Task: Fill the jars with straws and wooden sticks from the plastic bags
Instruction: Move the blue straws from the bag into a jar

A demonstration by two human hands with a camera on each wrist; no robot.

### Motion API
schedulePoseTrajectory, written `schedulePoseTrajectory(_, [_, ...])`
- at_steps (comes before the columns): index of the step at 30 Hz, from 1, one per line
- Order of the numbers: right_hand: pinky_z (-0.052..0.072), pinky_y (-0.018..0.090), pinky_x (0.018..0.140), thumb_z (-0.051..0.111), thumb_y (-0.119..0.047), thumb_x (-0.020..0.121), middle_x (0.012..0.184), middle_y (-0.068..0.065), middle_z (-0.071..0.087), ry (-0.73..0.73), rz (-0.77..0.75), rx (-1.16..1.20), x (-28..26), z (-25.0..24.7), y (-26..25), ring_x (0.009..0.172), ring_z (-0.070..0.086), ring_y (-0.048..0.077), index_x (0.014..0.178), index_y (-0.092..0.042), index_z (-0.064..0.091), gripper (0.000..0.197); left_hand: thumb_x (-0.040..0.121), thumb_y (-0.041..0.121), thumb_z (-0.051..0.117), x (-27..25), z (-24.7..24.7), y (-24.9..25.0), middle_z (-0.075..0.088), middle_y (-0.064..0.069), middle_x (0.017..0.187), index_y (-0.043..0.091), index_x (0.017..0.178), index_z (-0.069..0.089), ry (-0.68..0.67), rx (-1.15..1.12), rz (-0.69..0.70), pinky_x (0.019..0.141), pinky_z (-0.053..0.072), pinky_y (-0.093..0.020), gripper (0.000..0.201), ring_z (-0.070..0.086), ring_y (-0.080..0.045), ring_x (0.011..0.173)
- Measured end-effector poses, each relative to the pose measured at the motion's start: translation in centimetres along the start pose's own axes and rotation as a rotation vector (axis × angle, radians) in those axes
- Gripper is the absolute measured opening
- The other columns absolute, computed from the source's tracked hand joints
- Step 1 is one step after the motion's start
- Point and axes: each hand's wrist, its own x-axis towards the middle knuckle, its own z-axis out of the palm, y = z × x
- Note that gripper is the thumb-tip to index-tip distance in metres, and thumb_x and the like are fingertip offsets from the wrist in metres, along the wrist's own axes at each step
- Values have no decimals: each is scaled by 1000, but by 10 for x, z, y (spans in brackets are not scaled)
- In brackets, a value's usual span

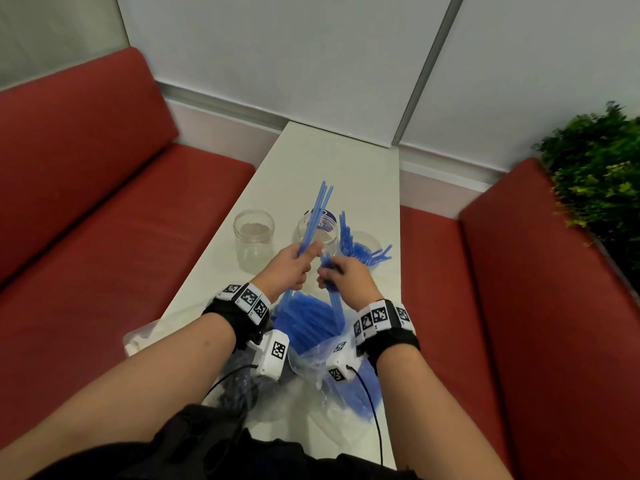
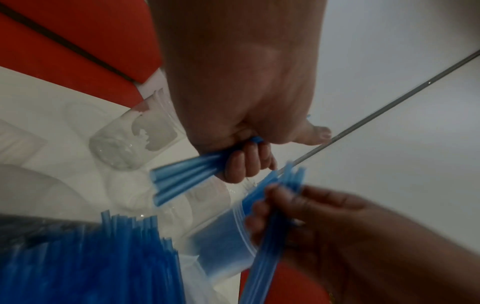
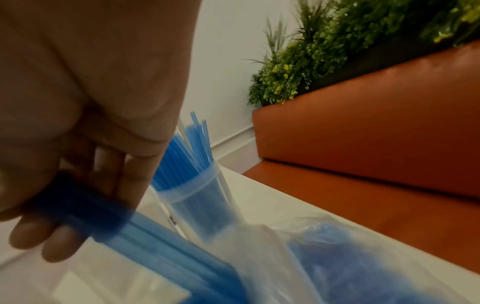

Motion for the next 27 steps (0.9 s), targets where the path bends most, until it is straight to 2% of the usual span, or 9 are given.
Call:
schedulePoseTrajectory(6, [58,28,67,61,-9,98,90,19,75,252,-112,244,2,-43,-53,79,74,21,88,-10,66,11,81,61,66,0,22,-2,32,8,58,8,97,63,-184,135,39,46,26,-24,55,27,-11,51])
schedulePoseTrajectory(9, [62,41,83,60,-9,98,84,9,74,340,-121,321,-2,-57,-71,89,75,29,89,-10,65,11,81,61,68,2,28,5,37,3,58,9,84,66,-216,193,49,47,28,-23,52,30,-12,49])
schedulePoseTrajectory(12, [58,53,84,63,-12,97,79,15,61,406,-111,250,-7,-63,-79,76,64,30,96,2,65,15,87,54,64,2,32,13,41,7,52,14,74,59,-249,242,56,45,31,-19,43,34,-8,45])
schedulePoseTrajectory(15, [46,35,74,71,-23,92,96,12,53,567,-146,45,-9,-62,-81,75,48,14,108,-9,66,21,94,47,57,1,37,18,37,8,51,18,69,49,-245,288,79,44,31,-21,39,32,-9,43])
schedulePoseTrajectory(17, [40,22,89,79,-35,85,127,10,44,648,-116,95,-11,-59,-79,104,48,14,130,-21,52,54,96,45,53,0,37,21,36,5,54,19,68,45,-233,284,85,47,31,-24,39,32,-10,45])
schedulePoseTrajectory(19, [39,35,103,86,-44,76,148,13,29,566,-22,300,-10,-57,-76,128,38,21,150,-24,24,98,96,46,51,-1,37,25,41,4,57,19,67,47,-270,338,93,51,35,-25,40,38,-11,48])
schedulePoseTrajectory(21, [44,44,108,85,-37,79,153,13,37,341,69,608,-8,-53,-73,134,45,25,157,-24,12,107,96,49,48,-4,38,30,47,2,60,21,61,47,-378,397,107,57,38,-22,44,42,-11,53])
schedulePoseTrajectory(24, [59,39,91,67,-16,96,109,15,69,80,44,915,-9,-51,-71,97,70,29,131,-4,53,40,99,42,47,-7,41,34,47,4,54,23,54,45,-534,321,68,55,40,-12,49,45,-8,50])
schedulePoseTrajectory(27, [49,28,58,60,-25,102,60,0,52,103,-47,827,-8,-53,-74,54,51,14,89,-6,63,23,96,46,52,-9,40,32,35,-1,52,18,59,43,-590,108,-28,49,42,-20,47,40,-14,43])
